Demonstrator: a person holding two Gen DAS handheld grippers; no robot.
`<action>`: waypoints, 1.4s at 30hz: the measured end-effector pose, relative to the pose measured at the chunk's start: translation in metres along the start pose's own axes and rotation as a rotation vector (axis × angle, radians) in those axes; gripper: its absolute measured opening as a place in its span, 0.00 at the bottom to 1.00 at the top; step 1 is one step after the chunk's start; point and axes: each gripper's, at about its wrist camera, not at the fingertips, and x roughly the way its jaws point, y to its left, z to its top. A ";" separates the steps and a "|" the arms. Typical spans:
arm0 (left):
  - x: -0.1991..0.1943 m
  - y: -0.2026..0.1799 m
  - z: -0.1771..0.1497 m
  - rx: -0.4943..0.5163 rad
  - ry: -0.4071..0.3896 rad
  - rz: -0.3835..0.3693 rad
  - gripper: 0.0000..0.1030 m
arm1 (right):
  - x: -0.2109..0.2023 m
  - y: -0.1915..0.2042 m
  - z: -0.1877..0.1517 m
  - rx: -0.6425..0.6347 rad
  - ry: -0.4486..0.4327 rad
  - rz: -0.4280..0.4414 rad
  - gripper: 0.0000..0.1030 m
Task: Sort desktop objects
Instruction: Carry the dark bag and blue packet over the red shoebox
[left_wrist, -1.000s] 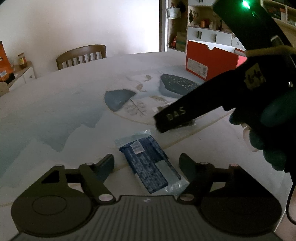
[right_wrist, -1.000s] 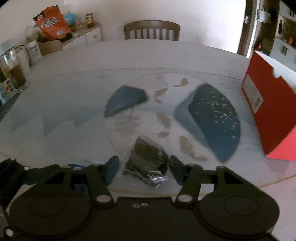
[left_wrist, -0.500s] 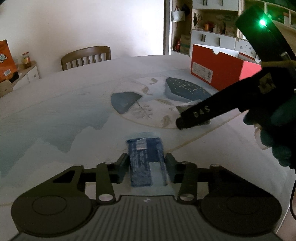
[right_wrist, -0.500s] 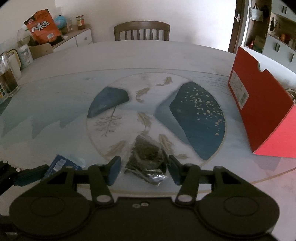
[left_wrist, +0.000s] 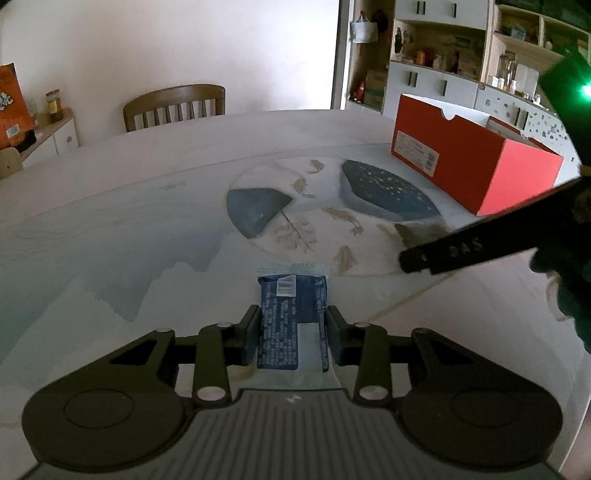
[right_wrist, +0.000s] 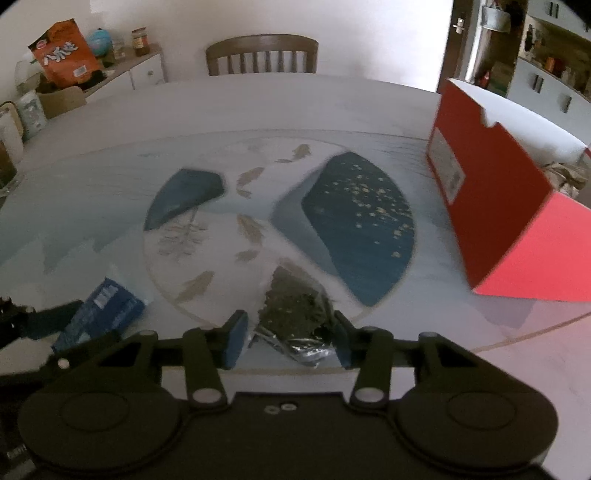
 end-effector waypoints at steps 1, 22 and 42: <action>0.001 0.000 0.001 -0.001 0.000 -0.001 0.35 | -0.001 -0.002 -0.001 0.004 0.001 -0.003 0.45; 0.015 -0.015 0.023 0.001 0.000 -0.002 0.34 | -0.014 -0.027 -0.007 0.041 -0.005 -0.018 0.40; -0.018 -0.052 0.082 -0.047 -0.026 -0.027 0.34 | -0.085 -0.069 0.027 0.041 -0.085 0.068 0.40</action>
